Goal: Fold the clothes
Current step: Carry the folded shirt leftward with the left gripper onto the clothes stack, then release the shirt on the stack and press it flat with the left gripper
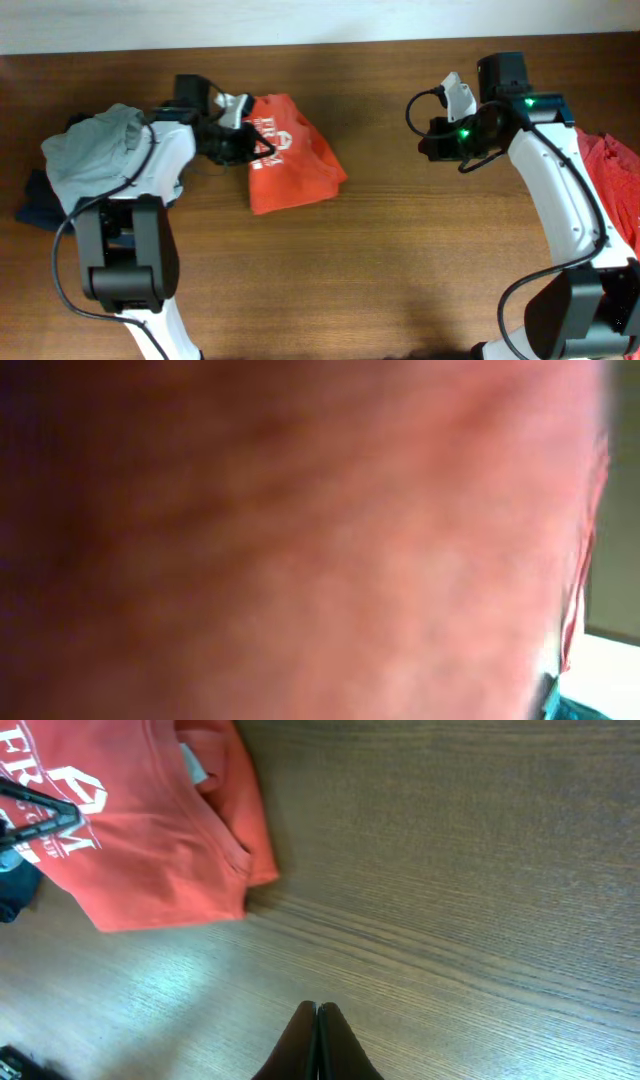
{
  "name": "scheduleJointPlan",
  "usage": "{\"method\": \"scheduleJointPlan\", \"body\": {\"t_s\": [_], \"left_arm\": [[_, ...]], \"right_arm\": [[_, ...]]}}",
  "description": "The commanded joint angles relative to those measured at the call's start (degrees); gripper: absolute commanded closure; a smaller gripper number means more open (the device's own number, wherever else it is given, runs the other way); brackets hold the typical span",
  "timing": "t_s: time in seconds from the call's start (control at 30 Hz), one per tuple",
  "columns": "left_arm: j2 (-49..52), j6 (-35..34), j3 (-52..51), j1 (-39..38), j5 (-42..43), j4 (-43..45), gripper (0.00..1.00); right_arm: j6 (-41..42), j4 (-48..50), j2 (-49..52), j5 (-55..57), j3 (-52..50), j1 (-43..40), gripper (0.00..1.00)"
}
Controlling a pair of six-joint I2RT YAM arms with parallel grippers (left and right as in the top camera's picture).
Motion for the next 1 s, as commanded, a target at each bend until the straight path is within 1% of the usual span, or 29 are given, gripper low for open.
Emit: {"method": "scheduleJointPlan", "body": {"t_s": [0.0,0.17,0.37,0.57,0.7,0.8,0.9,0.97], "left_arm": [[-0.92,2.51,0.33,3.52,-0.04,0.07,1.0],[-2.62,2.51,0.55,8.68,-0.02,-1.01,0.99],[-8.2,2.47,0.76,16.0,-0.04,-3.69,0.99],[-15.58,2.47,0.76,27.34,-0.04,-5.09,0.99],[-16.63,3.72,0.76,33.68,-0.42,-5.66,1.0],[-15.69,4.33,0.74,37.05,-8.17,-6.56,0.99],[-14.71,6.93,0.74,38.32,-10.19,-7.43,1.0],[-14.12,7.06,0.74,38.42,-11.43,-7.48,0.98]], "right_arm": [[0.72,-0.48,-0.07,0.28,0.24,0.26,0.95],[0.72,-1.73,-0.07,0.31,0.24,0.26,0.96],[0.72,-1.99,-0.07,0.31,0.24,0.26,0.96],[0.7,-1.84,-0.07,0.33,0.24,0.26,0.96],[0.7,-1.25,-0.07,0.33,0.24,0.22,0.96],[0.7,-0.96,-0.07,0.35,0.24,0.22,0.96],[0.7,-0.7,-0.07,0.35,0.24,0.22,0.96],[0.72,-0.39,-0.07,0.33,0.24,0.22,0.96]]}}
